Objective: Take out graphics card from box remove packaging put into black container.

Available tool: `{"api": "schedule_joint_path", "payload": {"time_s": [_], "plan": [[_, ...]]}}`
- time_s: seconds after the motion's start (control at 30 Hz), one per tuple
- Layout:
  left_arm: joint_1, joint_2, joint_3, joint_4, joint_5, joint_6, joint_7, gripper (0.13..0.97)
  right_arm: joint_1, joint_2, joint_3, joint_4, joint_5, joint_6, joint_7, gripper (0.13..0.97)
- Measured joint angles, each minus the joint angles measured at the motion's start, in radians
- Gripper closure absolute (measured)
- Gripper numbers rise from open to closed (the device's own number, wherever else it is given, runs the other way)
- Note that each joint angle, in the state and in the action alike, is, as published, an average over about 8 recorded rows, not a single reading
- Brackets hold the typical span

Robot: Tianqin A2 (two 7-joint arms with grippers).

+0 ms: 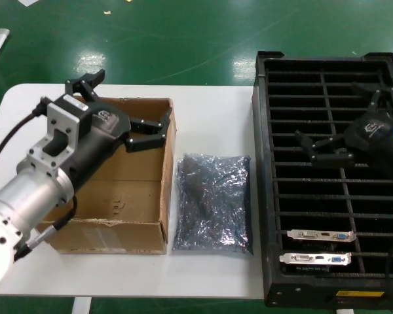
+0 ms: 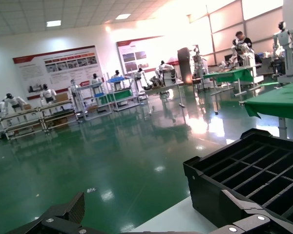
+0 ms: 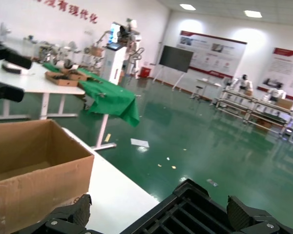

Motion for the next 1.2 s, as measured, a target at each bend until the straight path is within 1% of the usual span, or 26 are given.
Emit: {"api": "schedule_joint_path", "payload": {"time_s": [1.1, 1.2], "plan": [[0.322, 0.049, -0.009, -0.004, -0.421, -0.340, 0.337, 0.132, -0.438, -0.166, 0.130, 0.180, 0.132, 0.418, -0.102, 0.129], [0.336, 0.052, -0.009, -0.005, -0.440, -0.356, 0.353, 0.132, -0.458, -0.173, 0.136, 0.188, 0.138, 0.437, -0.106, 0.129]]}}
